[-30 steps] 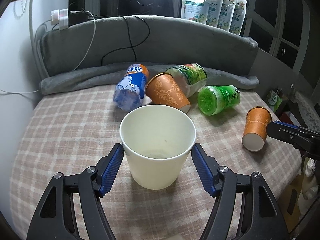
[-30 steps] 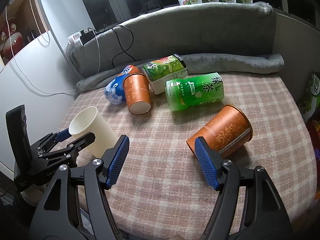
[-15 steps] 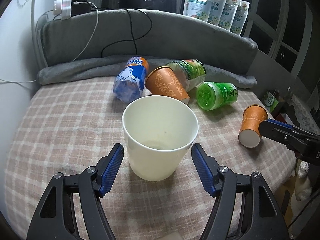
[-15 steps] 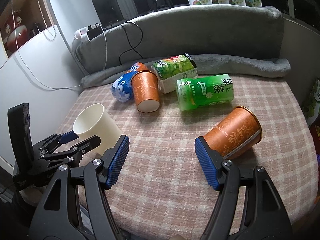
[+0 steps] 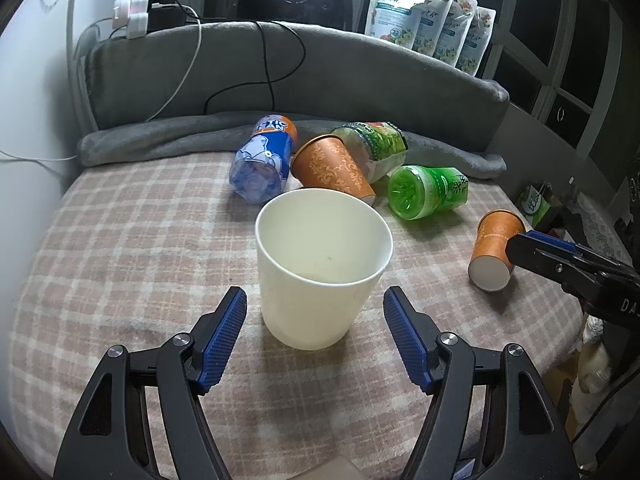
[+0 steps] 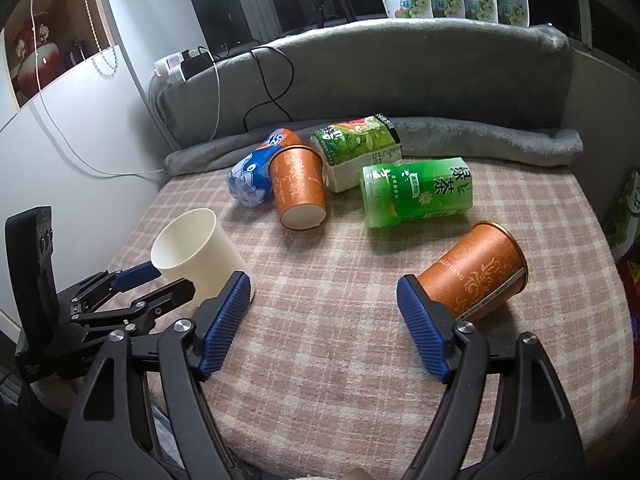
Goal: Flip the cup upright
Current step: 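Lower the upright white cup onto the tablecloth with the right gripper, then open the right gripper and pull it back from the white cup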
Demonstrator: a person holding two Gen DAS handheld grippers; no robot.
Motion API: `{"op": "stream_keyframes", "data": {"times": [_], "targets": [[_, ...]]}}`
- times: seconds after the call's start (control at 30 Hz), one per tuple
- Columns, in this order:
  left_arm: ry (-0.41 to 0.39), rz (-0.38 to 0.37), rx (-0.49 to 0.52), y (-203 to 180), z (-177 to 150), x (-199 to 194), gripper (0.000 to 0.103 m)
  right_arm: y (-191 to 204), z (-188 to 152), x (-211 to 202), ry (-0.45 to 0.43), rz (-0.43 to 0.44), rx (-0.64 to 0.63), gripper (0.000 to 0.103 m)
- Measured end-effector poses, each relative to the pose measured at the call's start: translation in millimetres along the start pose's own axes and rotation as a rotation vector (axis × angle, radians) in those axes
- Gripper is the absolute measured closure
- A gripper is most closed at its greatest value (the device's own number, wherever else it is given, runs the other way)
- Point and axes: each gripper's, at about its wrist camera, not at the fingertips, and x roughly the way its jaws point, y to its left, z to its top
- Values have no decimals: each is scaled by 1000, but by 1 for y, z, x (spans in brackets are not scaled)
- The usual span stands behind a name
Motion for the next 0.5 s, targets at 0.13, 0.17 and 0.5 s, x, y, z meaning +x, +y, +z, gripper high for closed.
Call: {"op": "stream_keyframes", "data": {"times": [0.13, 0.17, 0.5], "targets": [[-11, 4, -9, 4, -2, -10, 29, 1, 1, -4, -24, -18, -8, 18], [-18, 6, -12, 5, -2, -14, 28, 1, 2, -5, -32, -24, -11, 17], [-89, 47, -43, 16, 2, -40, 21, 3, 5, -13, -91, -103, -26, 12]]}}
